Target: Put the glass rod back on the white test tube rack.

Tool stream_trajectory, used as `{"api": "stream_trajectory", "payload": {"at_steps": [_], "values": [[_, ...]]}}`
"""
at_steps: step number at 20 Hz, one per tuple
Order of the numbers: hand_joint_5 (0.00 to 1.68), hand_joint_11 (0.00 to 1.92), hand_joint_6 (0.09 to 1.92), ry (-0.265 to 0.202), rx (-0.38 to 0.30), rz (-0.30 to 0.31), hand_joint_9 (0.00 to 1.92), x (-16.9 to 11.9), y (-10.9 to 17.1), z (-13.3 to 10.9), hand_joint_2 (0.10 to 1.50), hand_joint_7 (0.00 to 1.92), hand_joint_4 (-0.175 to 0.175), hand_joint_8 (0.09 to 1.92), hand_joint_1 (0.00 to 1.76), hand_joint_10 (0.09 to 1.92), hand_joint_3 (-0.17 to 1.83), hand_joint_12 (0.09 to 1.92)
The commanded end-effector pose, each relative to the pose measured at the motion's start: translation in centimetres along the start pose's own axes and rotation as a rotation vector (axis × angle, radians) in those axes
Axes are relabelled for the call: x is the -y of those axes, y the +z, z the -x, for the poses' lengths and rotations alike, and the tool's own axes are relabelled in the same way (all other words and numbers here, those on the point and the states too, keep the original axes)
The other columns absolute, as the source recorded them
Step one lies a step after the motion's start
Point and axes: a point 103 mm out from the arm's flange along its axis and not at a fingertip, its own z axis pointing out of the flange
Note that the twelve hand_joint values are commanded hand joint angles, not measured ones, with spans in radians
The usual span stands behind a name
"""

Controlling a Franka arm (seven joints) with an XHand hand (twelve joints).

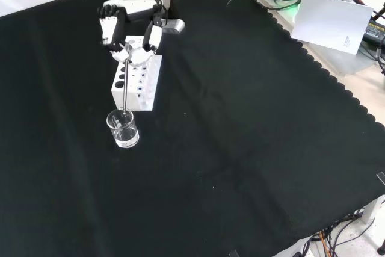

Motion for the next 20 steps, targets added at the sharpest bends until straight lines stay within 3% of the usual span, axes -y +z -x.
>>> {"api": "stream_trajectory", "payload": {"at_steps": [1,8,16,20], "values": [[1.03,1.62,0.93,0.027,0.001,0.028,1.56,0.3,-2.0,0.3,0.67,1.13,-0.175,1.26,1.30,0.93,0.84,0.79],[1.03,1.62,0.93,0.062,0.021,0.060,1.56,0.7,-4.3,1.8,0.67,1.13,-0.175,1.26,1.30,0.93,0.84,0.79],[1.03,1.62,0.93,0.083,0.029,0.069,1.56,0.9,-5.1,2.8,0.67,1.13,-0.175,1.26,1.30,0.93,0.84,0.79],[1.03,1.62,0.93,0.107,0.037,0.079,1.57,1.3,-6.1,4.5,0.67,1.13,-0.175,1.26,1.30,0.92,0.84,0.79]]}}
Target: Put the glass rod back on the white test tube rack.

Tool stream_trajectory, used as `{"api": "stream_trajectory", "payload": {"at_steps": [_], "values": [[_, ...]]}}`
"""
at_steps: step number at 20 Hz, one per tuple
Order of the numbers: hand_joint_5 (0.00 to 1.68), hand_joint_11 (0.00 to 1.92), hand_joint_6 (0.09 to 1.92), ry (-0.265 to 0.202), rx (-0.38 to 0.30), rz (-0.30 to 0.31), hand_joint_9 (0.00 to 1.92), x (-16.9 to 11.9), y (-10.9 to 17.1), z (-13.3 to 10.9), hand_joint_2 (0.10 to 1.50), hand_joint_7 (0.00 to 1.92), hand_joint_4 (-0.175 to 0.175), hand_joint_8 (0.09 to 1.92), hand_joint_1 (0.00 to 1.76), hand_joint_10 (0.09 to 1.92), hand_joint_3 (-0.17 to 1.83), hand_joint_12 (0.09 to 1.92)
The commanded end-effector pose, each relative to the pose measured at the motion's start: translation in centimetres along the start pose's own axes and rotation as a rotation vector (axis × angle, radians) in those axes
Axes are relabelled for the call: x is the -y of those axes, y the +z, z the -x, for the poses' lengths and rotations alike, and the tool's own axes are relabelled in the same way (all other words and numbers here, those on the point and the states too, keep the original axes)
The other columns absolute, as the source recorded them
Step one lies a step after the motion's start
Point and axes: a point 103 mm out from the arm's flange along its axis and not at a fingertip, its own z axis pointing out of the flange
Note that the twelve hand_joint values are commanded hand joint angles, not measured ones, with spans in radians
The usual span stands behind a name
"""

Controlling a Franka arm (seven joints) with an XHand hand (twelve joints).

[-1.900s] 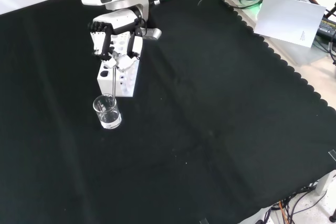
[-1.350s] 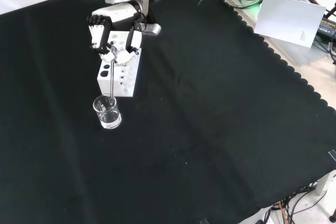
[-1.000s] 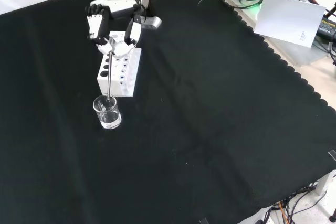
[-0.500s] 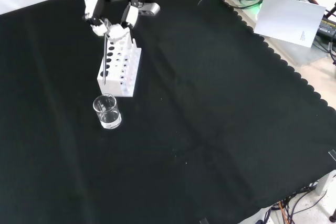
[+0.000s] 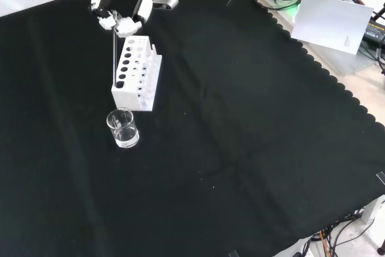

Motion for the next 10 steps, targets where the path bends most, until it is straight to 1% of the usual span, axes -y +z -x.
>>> {"api": "stream_trajectory", "payload": {"at_steps": [1,10], "values": [[1.03,1.62,0.93,0.030,0.010,0.014,1.57,0.4,-1.2,2.0,0.67,1.13,-0.175,1.26,1.30,0.92,0.84,0.79],[1.04,1.62,0.92,0.108,0.032,0.053,1.57,2.1,-3.8,6.1,0.66,1.13,-0.175,1.26,1.30,0.92,0.84,0.79]]}}
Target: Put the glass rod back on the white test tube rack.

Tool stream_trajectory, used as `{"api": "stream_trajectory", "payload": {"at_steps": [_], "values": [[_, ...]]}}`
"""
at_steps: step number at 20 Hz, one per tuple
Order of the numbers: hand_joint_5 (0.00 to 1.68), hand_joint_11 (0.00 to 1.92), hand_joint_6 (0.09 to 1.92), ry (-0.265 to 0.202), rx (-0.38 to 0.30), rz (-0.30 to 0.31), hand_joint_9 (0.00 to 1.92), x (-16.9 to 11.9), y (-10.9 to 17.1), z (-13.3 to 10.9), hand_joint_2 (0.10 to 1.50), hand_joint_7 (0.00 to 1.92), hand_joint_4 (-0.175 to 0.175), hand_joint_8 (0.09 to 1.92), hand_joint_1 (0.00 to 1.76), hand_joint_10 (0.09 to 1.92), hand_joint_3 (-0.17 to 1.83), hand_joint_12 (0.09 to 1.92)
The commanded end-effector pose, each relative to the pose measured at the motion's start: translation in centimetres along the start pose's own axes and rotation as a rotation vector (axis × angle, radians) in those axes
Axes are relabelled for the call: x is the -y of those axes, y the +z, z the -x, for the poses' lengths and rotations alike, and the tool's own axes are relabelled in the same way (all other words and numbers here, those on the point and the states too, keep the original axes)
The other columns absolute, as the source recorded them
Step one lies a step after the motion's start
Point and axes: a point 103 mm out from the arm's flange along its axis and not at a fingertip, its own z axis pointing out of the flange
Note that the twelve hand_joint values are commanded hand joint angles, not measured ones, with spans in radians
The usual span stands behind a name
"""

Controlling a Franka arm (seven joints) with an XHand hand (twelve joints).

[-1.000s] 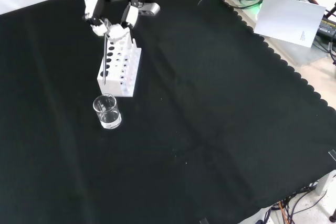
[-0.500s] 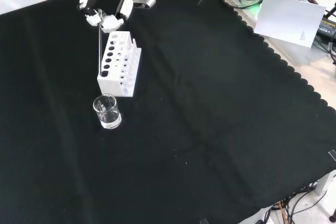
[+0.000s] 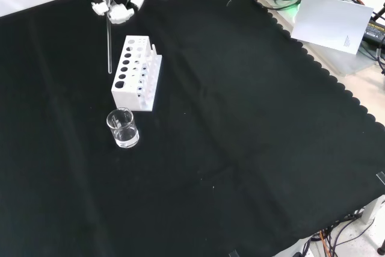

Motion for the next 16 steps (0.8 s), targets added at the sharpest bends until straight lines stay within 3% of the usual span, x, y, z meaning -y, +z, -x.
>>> {"api": "stream_trajectory", "payload": {"at_steps": [1,16], "values": [[1.04,1.62,0.92,0.054,0.012,0.030,1.57,1.1,-1.8,2.9,0.66,1.14,-0.175,1.26,1.30,0.92,0.84,0.79],[1.04,1.63,0.92,0.161,0.040,0.082,1.57,4.3,-5.5,8.1,0.65,1.14,-0.175,1.25,1.30,0.92,0.85,0.79]]}}
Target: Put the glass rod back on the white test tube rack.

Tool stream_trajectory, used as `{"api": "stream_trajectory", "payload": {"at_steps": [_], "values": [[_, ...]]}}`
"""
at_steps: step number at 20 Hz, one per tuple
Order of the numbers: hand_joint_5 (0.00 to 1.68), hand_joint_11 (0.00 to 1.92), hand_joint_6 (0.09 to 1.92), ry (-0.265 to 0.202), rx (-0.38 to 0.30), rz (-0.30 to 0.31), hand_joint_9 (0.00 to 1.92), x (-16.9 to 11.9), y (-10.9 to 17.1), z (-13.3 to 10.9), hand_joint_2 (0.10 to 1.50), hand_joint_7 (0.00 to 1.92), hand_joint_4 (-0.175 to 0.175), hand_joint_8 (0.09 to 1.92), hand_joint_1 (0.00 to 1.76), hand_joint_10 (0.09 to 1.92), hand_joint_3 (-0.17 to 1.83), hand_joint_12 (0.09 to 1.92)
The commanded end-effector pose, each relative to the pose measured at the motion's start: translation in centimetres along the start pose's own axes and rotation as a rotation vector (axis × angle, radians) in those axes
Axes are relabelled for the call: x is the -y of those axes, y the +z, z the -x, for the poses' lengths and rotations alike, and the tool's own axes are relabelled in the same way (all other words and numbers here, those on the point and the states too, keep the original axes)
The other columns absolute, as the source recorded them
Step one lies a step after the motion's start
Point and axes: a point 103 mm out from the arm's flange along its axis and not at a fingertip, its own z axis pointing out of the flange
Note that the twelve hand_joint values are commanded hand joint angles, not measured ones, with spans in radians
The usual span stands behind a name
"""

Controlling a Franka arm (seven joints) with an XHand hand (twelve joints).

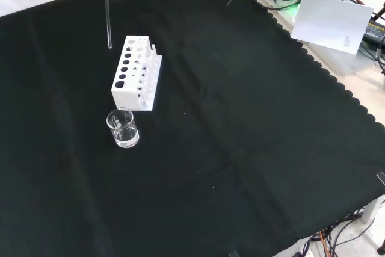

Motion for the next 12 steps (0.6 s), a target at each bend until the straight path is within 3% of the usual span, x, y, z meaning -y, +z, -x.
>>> {"api": "stream_trajectory", "payload": {"at_steps": [1,7,12], "values": [[1.04,1.63,0.92,0.032,0.005,0.020,1.57,0.9,-1.6,2.1,0.65,1.14,-0.175,1.25,1.30,0.92,0.85,0.79],[1.05,1.63,0.92,0.029,-0.004,0.033,1.57,1.4,-2.3,2.6,0.65,1.14,-0.175,1.25,1.30,0.92,0.86,0.79],[1.05,1.63,0.91,0.051,-0.006,0.052,1.57,5.0,-5.4,4.9,0.65,1.14,-0.175,1.25,1.30,0.92,0.86,0.79]]}}
